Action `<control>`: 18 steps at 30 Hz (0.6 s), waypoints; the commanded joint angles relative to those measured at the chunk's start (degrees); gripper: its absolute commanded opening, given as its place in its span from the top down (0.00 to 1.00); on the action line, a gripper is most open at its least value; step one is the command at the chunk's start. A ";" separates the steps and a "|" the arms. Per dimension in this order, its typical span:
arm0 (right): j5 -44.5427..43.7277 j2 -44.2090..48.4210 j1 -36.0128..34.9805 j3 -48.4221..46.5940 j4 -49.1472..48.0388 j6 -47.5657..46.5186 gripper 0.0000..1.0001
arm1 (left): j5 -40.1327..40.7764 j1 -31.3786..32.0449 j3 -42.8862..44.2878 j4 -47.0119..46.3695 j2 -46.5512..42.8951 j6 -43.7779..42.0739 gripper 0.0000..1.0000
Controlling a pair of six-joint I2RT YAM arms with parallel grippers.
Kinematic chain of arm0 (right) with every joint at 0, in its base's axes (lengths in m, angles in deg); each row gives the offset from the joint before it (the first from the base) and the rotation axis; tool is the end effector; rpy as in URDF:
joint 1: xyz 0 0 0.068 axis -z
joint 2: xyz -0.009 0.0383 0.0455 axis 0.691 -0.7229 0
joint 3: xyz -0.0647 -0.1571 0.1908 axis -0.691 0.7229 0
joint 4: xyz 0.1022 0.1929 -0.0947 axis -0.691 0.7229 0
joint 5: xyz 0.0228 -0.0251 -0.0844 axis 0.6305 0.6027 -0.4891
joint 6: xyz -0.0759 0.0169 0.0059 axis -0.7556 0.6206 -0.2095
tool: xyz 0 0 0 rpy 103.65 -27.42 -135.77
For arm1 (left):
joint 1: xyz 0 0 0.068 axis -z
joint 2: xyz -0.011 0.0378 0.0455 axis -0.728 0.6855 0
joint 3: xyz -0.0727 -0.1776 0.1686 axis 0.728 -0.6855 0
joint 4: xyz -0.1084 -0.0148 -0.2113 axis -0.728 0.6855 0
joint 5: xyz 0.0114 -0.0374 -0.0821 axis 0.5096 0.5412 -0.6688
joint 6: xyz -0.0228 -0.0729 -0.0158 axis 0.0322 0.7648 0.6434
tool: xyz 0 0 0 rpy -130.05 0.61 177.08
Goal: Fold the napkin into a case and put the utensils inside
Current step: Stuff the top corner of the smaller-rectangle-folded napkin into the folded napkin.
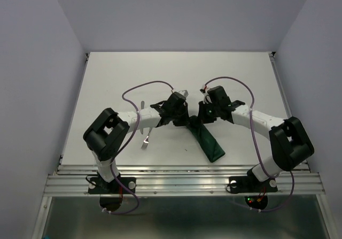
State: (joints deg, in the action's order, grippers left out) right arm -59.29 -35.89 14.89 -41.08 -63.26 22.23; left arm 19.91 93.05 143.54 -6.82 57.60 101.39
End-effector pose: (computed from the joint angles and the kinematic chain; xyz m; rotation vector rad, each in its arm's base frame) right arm 0.2605 0.1653 0.1767 -0.3222 2.5282 0.7185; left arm 0.2534 -0.2825 0.1670 0.2437 2.4302 -0.9485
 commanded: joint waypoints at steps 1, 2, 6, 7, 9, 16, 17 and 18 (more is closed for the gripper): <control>-3.19 -1.50 -1.77 -2.05 1.13 -0.45 0.99 | -0.75 -0.88 -0.44 -2.00 -2.07 0.55 1.00; -3.63 -1.68 -2.38 -2.13 1.30 -0.54 0.99 | -0.83 -0.89 -0.44 -2.00 -2.07 0.55 1.00; -6.97 -2.64 -3.52 -3.27 2.71 -1.24 0.99 | -1.62 -1.41 -1.14 -2.61 -1.46 0.73 1.00; -7.24 -3.17 -3.53 -3.36 2.71 -1.24 0.99 | -1.71 -1.41 -1.32 -2.88 -1.37 0.81 1.00; -7.33 -3.61 -4.13 -3.45 2.71 -1.24 0.99 | -1.89 -1.50 -1.58 -3.05 -1.28 0.90 1.00; -7.15 -1.07 -4.14 -2.93 1.75 0.77 0.84 | -2.15 -1.77 -2.29 -3.49 -0.58 1.08 1.00; -6.89 -0.54 -4.14 -2.49 1.66 1.39 0.74 | -2.15 -1.77 -2.38 -3.58 -0.49 1.08 1.00; -6.71 0.86 -4.14 -2.05 1.48 1.65 0.63 | -2.24 -1.77 -2.46 -3.67 -0.57 1.08 1.00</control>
State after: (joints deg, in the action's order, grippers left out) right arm -65.25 -39.08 11.11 -42.63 -61.45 22.67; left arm 18.25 91.58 141.61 -8.50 57.60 102.49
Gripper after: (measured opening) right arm 0.237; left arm 0.086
